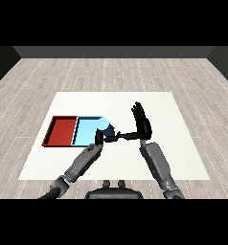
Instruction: Pick the blue can and put it in the blue box
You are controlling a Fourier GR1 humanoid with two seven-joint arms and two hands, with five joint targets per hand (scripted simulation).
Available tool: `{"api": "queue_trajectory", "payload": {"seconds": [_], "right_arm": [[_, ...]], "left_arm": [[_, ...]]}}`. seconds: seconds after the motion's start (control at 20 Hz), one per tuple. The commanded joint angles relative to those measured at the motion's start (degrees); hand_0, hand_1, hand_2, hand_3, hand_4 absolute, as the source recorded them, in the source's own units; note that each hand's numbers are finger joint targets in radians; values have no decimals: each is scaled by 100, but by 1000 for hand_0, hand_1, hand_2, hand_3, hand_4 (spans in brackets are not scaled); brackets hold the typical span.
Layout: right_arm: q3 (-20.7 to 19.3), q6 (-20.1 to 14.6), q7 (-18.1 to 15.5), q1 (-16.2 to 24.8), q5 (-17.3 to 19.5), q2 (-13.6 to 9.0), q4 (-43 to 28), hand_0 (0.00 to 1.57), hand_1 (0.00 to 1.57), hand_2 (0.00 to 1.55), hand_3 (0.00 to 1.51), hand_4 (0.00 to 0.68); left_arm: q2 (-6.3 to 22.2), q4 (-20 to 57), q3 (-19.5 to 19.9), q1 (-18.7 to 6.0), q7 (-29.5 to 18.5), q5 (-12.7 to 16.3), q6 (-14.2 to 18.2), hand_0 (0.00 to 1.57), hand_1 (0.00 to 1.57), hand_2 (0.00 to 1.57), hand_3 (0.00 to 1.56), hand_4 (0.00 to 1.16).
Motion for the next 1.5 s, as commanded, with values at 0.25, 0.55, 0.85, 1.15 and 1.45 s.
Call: {"api": "queue_trajectory", "payload": {"seconds": [0.25,0.55,0.85,1.15,1.45], "right_arm": [[-1102,352,55,862,-780,-565,-1241,0,0,0,0,0],[-1157,367,-62,1152,-661,-453,-1255,0,0,0,0,0],[-1656,420,20,693,-843,-678,-564,0,0,0,0,0],[-1657,719,-283,765,-915,-576,-206,0,0,0,0,0],[-1544,673,-498,785,-707,-431,79,0,0,0,0,0]], "left_arm": [[692,-132,584,-117,240,-291,113,1571,1571,1563,1476,1150],[913,599,1045,-813,1032,-479,-55,1571,1571,1569,1484,1130],[1175,2753,1534,-1455,723,-469,-642,1571,1571,1571,1492,1102],[1100,3984,1557,-1538,1098,-644,-791,1571,1571,1543,1411,998],[910,4996,1548,-1640,1667,-817,-491,1234,1234,1144,1110,927]]}}
